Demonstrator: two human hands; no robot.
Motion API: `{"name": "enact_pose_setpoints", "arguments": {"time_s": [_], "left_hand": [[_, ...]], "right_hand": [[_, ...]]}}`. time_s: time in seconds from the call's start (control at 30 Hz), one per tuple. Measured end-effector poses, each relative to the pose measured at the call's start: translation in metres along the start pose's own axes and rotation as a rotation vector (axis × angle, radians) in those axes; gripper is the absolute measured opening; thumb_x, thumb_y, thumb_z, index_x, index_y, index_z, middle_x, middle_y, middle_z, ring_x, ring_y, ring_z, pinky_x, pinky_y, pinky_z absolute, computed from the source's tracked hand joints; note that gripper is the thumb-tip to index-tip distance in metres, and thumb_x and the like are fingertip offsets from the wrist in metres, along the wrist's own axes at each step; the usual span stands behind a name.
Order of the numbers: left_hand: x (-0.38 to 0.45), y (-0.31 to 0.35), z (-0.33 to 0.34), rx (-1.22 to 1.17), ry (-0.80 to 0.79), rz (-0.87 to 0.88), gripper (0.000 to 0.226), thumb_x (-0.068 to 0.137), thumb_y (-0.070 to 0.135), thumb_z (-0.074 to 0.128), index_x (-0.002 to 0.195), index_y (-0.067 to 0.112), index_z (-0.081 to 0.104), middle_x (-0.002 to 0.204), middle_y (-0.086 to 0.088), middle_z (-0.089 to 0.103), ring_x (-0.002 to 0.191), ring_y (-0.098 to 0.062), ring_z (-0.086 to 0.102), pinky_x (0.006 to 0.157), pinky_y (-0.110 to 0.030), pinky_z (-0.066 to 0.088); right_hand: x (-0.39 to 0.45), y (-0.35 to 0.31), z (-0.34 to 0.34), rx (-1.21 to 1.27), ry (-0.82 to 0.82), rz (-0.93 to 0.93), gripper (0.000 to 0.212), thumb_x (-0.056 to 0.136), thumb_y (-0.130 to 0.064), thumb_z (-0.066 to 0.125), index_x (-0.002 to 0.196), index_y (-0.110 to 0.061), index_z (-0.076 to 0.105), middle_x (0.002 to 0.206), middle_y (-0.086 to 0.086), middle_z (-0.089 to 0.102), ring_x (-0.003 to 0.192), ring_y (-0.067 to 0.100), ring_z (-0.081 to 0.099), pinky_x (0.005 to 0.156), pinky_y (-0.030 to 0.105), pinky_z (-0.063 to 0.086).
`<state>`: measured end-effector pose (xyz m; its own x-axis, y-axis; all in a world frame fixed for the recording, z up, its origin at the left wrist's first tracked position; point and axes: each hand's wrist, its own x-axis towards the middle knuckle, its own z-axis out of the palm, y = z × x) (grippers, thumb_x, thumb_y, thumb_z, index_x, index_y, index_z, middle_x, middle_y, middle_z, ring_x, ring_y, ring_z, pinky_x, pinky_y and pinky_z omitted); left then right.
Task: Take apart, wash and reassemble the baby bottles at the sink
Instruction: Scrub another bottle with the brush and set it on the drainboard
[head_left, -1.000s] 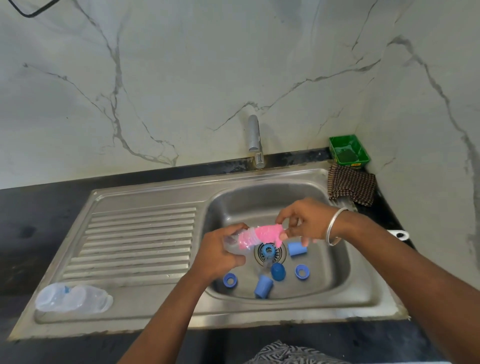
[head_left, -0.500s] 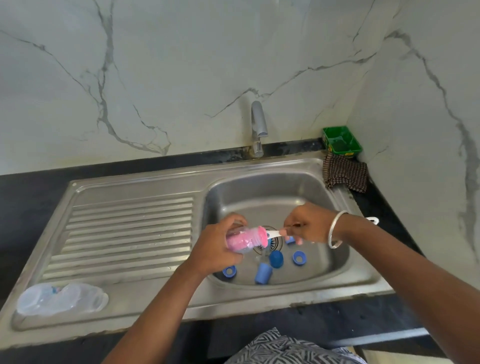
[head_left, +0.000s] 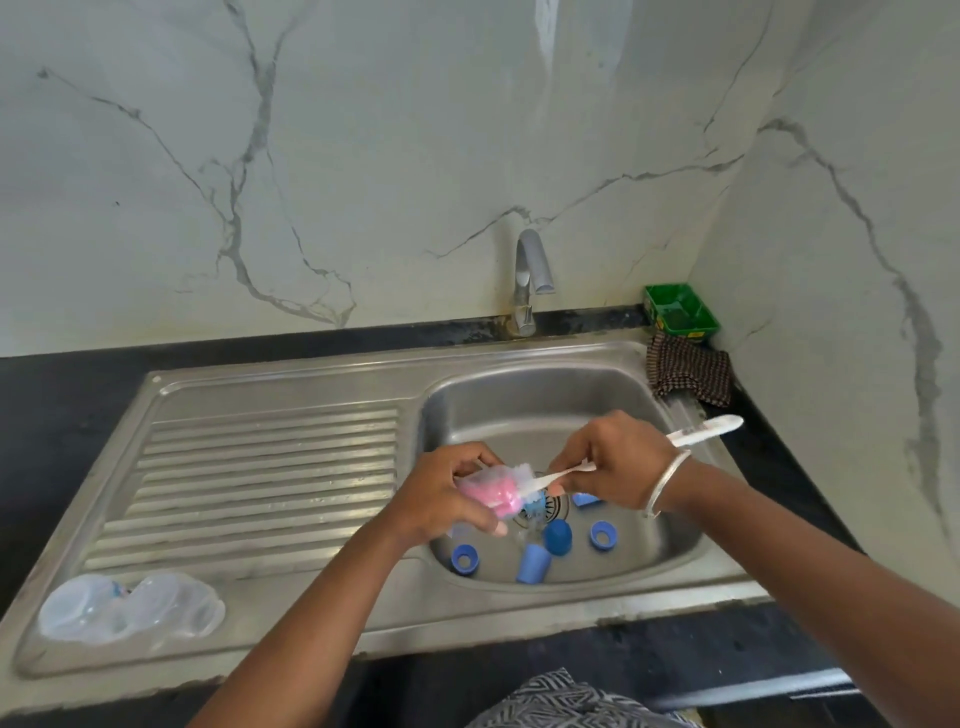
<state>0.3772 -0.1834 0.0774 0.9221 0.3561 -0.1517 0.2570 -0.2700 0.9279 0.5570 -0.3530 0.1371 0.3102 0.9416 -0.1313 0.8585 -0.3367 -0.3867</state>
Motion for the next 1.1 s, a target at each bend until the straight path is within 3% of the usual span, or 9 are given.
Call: {"name": "enact_pose_setpoints", "arguments": {"time_s": [0.2, 0.33, 0.47, 0.6, 0.67, 0.73, 0.87, 1.0, 1.1], "left_hand": [[0.003, -0.001, -0.004, -0.341, -0.243, -0.176, 0.060, 0.043, 0.010, 0.087, 0.098, -0.001, 0.065, 0.095, -0.014, 0.065, 0.074, -0.033, 0.066, 0.058, -0.039, 0.058], [0.006, 0.000, -0.002, -0.261, -0.224, -0.122, 0.061, 0.042, 0.017, 0.088, 0.098, 0.002, 0.067, 0.095, -0.010, 0.066, 0.082, -0.027, 0.066, 0.066, -0.038, 0.054], [0.007, 0.009, 0.004, -0.080, -0.120, 0.009, 0.052, 0.045, 0.018, 0.091, 0.091, 0.018, 0.068, 0.087, -0.001, 0.068, 0.079, -0.016, 0.064, 0.068, -0.032, 0.049], [0.005, 0.011, 0.000, 0.224, 0.081, 0.161, 0.052, 0.053, 0.017, 0.091, 0.099, 0.028, 0.067, 0.089, 0.017, 0.068, 0.080, 0.000, 0.063, 0.067, -0.016, 0.048], [0.004, 0.010, -0.003, 0.478, 0.180, 0.286, 0.053, 0.059, 0.023, 0.085, 0.107, 0.034, 0.066, 0.096, 0.021, 0.066, 0.086, 0.000, 0.059, 0.071, -0.022, 0.049], [0.006, 0.005, -0.008, 0.617, 0.244, 0.364, 0.054, 0.061, 0.022, 0.080, 0.111, 0.034, 0.066, 0.102, 0.017, 0.068, 0.096, -0.007, 0.059, 0.082, -0.029, 0.048], [0.009, 0.001, -0.016, 0.720, 0.277, 0.423, 0.057, 0.063, 0.023, 0.081, 0.115, 0.035, 0.066, 0.110, 0.018, 0.069, 0.107, -0.005, 0.058, 0.100, -0.036, 0.032], [0.011, 0.006, -0.020, 0.502, 0.186, 0.328, 0.058, 0.061, 0.011, 0.081, 0.113, 0.032, 0.069, 0.106, 0.018, 0.070, 0.092, 0.001, 0.059, 0.078, -0.019, 0.042], [0.017, 0.007, -0.019, 0.253, 0.121, 0.181, 0.065, 0.053, 0.010, 0.090, 0.111, 0.030, 0.071, 0.103, 0.018, 0.070, 0.093, 0.001, 0.064, 0.078, -0.020, 0.051]], "right_hand": [[-0.013, 0.026, -0.015, -0.065, 0.213, -0.291, 0.020, 0.078, -0.049, 0.069, 0.095, -0.040, 0.076, 0.082, -0.017, 0.071, 0.071, 0.005, 0.068, 0.058, 0.028, 0.053], [-0.014, 0.026, -0.007, -0.110, 0.240, -0.319, 0.026, 0.083, -0.052, 0.059, 0.098, -0.037, 0.075, 0.084, -0.016, 0.071, 0.076, 0.008, 0.068, 0.058, 0.034, 0.054], [-0.011, 0.009, 0.012, -0.155, 0.269, -0.287, 0.024, 0.085, -0.047, 0.056, 0.096, -0.033, 0.074, 0.085, -0.012, 0.073, 0.078, 0.015, 0.069, 0.059, 0.027, 0.050], [-0.002, -0.007, 0.018, -0.063, 0.068, 0.058, 0.024, 0.092, -0.043, 0.055, 0.093, -0.028, 0.074, 0.075, -0.003, 0.069, 0.076, 0.018, 0.064, 0.068, 0.031, 0.050], [0.006, -0.008, 0.021, 0.314, -0.046, 0.313, 0.026, 0.092, -0.035, 0.061, 0.078, -0.018, 0.076, 0.056, 0.000, 0.057, 0.055, 0.019, 0.051, 0.056, 0.033, 0.043], [0.009, -0.005, 0.018, 0.678, -0.196, 0.561, 0.032, 0.094, -0.031, 0.061, 0.076, -0.010, 0.076, 0.048, 0.000, 0.045, 0.042, 0.015, 0.033, 0.046, 0.025, 0.024], [-0.001, -0.003, 0.002, 0.841, -0.381, 0.668, 0.032, 0.098, -0.030, 0.053, 0.086, -0.010, 0.074, 0.054, 0.000, 0.037, 0.039, 0.008, 0.024, 0.043, 0.017, 0.013], [-0.002, -0.002, 0.011, 0.714, -0.117, 0.479, 0.023, 0.093, -0.026, 0.064, 0.084, -0.010, 0.078, 0.052, 0.007, 0.051, 0.038, 0.009, 0.038, 0.040, 0.018, 0.030], [0.003, -0.004, 0.019, 0.337, 0.079, 0.276, 0.015, 0.087, -0.037, 0.070, 0.085, -0.025, 0.079, 0.063, -0.003, 0.071, 0.058, 0.009, 0.064, 0.059, 0.021, 0.050]]}}
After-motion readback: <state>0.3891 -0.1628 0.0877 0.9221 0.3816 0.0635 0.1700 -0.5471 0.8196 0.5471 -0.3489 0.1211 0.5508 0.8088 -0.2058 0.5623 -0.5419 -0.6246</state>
